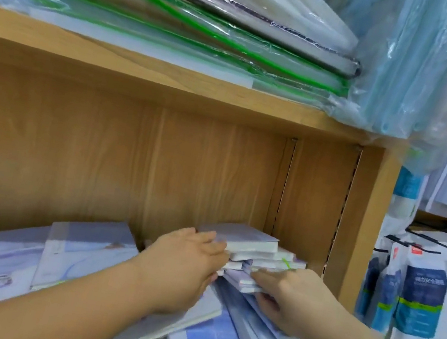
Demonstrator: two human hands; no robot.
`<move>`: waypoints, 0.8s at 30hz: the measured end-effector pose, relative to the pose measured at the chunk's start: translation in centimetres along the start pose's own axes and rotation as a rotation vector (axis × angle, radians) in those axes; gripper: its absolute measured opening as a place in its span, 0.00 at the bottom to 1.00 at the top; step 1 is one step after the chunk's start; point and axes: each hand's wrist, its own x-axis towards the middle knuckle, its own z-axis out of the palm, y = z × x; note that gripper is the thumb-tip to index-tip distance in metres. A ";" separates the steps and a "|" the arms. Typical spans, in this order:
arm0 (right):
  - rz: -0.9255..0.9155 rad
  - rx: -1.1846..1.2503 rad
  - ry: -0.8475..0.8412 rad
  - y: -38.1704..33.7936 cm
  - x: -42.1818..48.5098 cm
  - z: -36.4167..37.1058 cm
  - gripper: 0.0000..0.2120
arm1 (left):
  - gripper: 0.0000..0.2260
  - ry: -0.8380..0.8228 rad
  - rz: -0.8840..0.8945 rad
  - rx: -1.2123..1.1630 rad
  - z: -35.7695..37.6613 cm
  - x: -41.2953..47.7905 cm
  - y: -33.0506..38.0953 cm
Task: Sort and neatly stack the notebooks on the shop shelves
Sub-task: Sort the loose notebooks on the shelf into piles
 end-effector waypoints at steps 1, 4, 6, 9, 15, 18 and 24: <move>0.021 0.003 0.046 -0.2 -0.1 -0.1 0.06 | 0.15 -0.051 -0.011 0.033 0.7 0.4 -0.4; 0.059 -0.011 0.156 0.2 0.5 -0.4 0.06 | 0.24 -0.131 -0.111 0.111 2.2 0.3 -1.6; 0.069 -0.046 0.103 0.8 1.7 -1.3 0.05 | 0.33 -0.146 -0.183 0.122 2.1 0.2 -2.1; 0.073 -0.013 0.054 1.3 1.9 -2.9 0.10 | 0.29 -0.104 -0.225 0.097 1.2 1.0 -1.9; 0.141 0.138 -0.121 -0.9 -3.4 -2.5 0.20 | 0.18 -0.054 -0.151 -0.132 0.7 1.9 4.0; 0.309 0.387 -0.147 -0.3 -6.2 -3.0 0.29 | 0.14 -0.023 -0.102 -0.292 1.0 1.6 6.3; 0.376 0.317 -0.324 1.0 -9.7 -3.6 0.38 | 0.13 -0.033 -0.167 -0.053 1.6 3.5 7.7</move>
